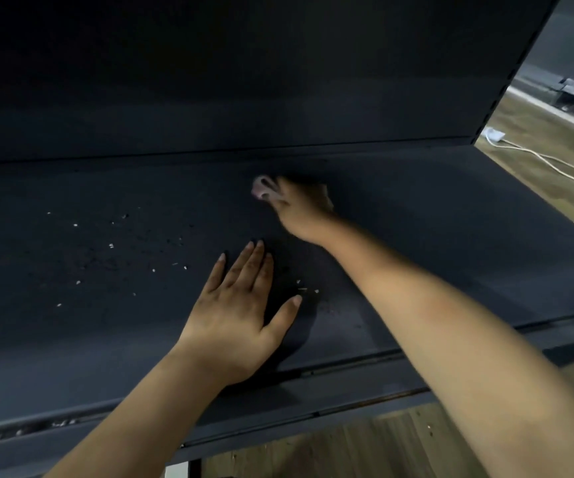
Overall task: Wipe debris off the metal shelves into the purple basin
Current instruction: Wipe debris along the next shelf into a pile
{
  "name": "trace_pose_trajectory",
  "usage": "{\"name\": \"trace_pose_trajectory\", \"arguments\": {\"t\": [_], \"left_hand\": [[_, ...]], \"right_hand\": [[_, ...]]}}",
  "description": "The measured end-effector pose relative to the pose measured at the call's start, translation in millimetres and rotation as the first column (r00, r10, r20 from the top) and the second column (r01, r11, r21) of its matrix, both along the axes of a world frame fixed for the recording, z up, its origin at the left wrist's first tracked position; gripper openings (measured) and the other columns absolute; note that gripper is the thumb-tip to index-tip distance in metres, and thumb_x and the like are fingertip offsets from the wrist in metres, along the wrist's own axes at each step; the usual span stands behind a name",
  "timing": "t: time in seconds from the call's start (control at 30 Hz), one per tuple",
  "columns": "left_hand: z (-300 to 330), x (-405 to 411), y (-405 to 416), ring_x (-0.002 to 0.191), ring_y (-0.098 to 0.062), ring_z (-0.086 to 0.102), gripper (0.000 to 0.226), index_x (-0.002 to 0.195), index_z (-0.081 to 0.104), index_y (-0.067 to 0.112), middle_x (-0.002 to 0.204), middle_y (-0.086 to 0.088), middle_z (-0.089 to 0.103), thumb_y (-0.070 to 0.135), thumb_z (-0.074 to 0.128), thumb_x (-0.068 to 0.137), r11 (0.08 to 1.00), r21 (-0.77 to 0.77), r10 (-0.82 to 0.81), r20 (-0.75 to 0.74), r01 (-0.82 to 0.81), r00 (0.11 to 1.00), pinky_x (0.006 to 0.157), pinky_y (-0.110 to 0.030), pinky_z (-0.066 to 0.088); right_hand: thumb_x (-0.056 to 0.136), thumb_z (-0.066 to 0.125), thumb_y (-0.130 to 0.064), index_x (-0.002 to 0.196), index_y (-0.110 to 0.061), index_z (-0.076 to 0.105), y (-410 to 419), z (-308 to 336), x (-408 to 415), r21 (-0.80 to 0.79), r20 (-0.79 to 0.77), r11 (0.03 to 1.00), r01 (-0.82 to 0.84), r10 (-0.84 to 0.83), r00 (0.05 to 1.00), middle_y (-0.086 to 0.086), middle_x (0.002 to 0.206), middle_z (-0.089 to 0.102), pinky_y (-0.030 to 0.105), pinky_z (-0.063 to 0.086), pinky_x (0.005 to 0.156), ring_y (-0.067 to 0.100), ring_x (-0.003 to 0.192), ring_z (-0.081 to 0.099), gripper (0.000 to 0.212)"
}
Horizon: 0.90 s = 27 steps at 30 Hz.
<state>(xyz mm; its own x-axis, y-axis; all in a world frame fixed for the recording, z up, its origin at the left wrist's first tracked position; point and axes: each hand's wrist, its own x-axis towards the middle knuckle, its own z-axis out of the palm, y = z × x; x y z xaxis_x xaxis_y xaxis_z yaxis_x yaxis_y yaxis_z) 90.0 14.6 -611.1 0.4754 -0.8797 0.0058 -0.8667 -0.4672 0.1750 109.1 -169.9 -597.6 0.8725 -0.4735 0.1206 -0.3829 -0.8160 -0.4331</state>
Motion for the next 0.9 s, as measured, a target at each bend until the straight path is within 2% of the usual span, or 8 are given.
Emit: {"name": "trace_pose_trajectory", "arguments": {"t": [0.07,0.17,0.23,0.3,0.5,0.73,0.8,0.9], "left_hand": [[-1,0,0,0.132,0.001,-0.031,0.107,0.152,-0.009,0.016,0.158,0.004,-0.019,0.071,-0.025,0.061,1.000,0.013,0.008,0.008,-0.008,1.000,0.111,-0.026,-0.023],[-1,1,-1,0.134,0.001,-0.031,0.101,0.152,-0.010,0.017,0.157,0.005,-0.021,0.066,-0.022,0.064,1.000,0.012,0.018,-0.008,-0.018,1.000,0.112,-0.027,-0.023],[-1,0,-1,0.135,0.000,-0.031,0.100,0.151,-0.011,0.017,0.157,0.005,-0.022,0.066,-0.022,0.065,1.000,0.017,0.015,-0.008,-0.015,1.000,0.111,-0.026,-0.024],[-1,0,-1,0.137,-0.001,-0.031,0.099,0.151,-0.012,0.018,0.157,0.005,-0.023,0.066,-0.022,0.065,1.000,0.015,0.014,-0.011,-0.014,1.000,0.109,-0.026,-0.026],[-2,0,0,0.137,-0.001,-0.031,0.098,0.151,-0.013,0.018,0.157,0.006,-0.023,0.065,-0.022,0.065,1.000,0.007,0.011,-0.008,-0.011,1.000,0.111,-0.026,-0.025],[-3,1,-3,0.133,0.001,-0.030,0.099,0.152,-0.008,0.017,0.158,0.004,-0.019,0.065,-0.021,0.066,1.000,0.005,0.011,-0.003,-0.011,1.000,0.112,-0.027,-0.023],[-3,0,-3,0.132,0.002,-0.030,0.100,0.153,-0.006,0.017,0.159,0.003,-0.017,0.064,-0.021,0.066,1.000,-0.001,0.013,0.009,-0.013,1.000,0.113,-0.028,-0.022],[-3,-1,-2,0.138,-0.001,-0.024,0.100,0.153,-0.001,0.015,0.160,0.001,-0.011,0.064,-0.019,0.067,0.999,-0.029,0.021,0.032,-0.020,0.999,0.114,-0.028,-0.020]], "right_hand": [[0.100,0.038,-0.027,0.123,-0.014,0.049,-26,3,-14,-0.024,0.053,0.987,0.157,-0.155,0.986,0.015,0.123,0.059,0.037,0.042,0.092,0.033,0.114,0.055,0.029],[0.100,0.036,-0.022,0.128,-0.014,0.046,-78,3,-44,-0.009,0.085,0.889,0.458,-0.456,0.886,0.017,0.131,0.053,0.033,0.037,0.094,0.034,0.120,0.051,0.031],[0.100,0.035,-0.019,0.131,-0.008,0.043,-103,0,-55,0.062,0.047,0.834,0.548,-0.551,0.833,0.019,0.133,0.050,0.033,0.036,0.095,0.036,0.122,0.047,0.034],[0.101,0.033,-0.022,0.132,-0.007,0.042,-115,0,-50,0.125,0.011,0.827,0.548,-0.554,0.833,0.019,0.133,0.049,0.036,0.036,0.098,0.036,0.122,0.046,0.036],[0.101,0.033,-0.029,0.131,-0.011,0.046,-107,6,2,0.181,-0.031,0.912,0.368,-0.369,0.929,0.015,0.136,0.048,0.031,0.037,0.096,0.032,0.121,0.047,0.036],[0.100,0.036,-0.031,0.126,-0.019,0.051,-43,1,39,-0.014,-0.035,1.000,-0.017,0.016,0.999,0.011,0.127,0.056,0.031,0.036,0.094,0.029,0.117,0.050,0.032],[0.100,0.038,-0.032,0.130,-0.023,0.050,-21,-4,42,0.057,-0.032,0.986,-0.157,0.159,0.987,0.008,0.131,0.055,0.039,0.030,0.105,0.028,0.122,0.047,0.034],[0.098,0.046,-0.030,0.130,-0.021,0.052,14,-11,47,0.279,0.052,0.911,-0.304,0.302,0.952,0.006,0.129,0.058,0.042,0.031,0.108,0.025,0.122,0.050,0.034]]}}
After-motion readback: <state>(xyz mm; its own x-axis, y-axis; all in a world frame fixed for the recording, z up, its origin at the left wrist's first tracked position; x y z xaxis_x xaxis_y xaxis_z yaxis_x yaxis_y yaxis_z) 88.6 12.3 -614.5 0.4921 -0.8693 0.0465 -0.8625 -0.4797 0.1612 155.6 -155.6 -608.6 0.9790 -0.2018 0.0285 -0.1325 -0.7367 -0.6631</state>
